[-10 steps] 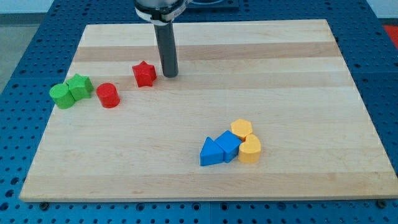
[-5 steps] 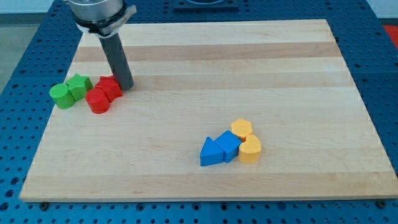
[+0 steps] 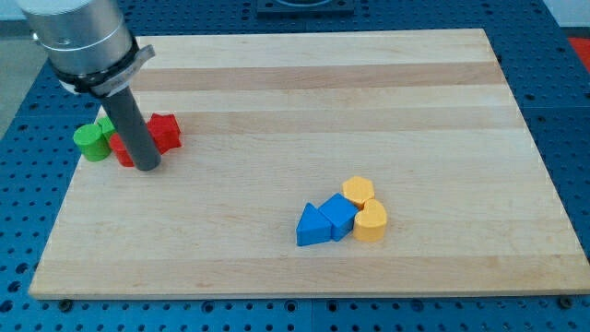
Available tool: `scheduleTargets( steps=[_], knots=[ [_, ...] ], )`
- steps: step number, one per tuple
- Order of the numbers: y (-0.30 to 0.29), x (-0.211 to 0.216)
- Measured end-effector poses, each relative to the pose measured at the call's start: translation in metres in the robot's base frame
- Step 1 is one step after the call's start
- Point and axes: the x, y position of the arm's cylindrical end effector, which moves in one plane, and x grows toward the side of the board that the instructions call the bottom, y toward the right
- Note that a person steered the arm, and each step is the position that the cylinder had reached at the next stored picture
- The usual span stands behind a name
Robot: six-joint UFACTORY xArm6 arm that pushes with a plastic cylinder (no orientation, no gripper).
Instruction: Slide the red blocks into the group of green blocks
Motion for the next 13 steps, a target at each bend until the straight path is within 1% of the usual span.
scheduleTargets(
  steps=[1, 3, 5, 6, 7, 8, 9, 10, 13],
  knots=[
    [-0.007, 0.000],
    [0.047, -0.001],
    [0.037, -0.020],
    [0.022, -0.020],
    [0.030, -0.020],
    [0.072, -0.021],
    [0.086, -0.035],
    [0.080, -0.044],
    [0.031, -0.044]
  ],
)
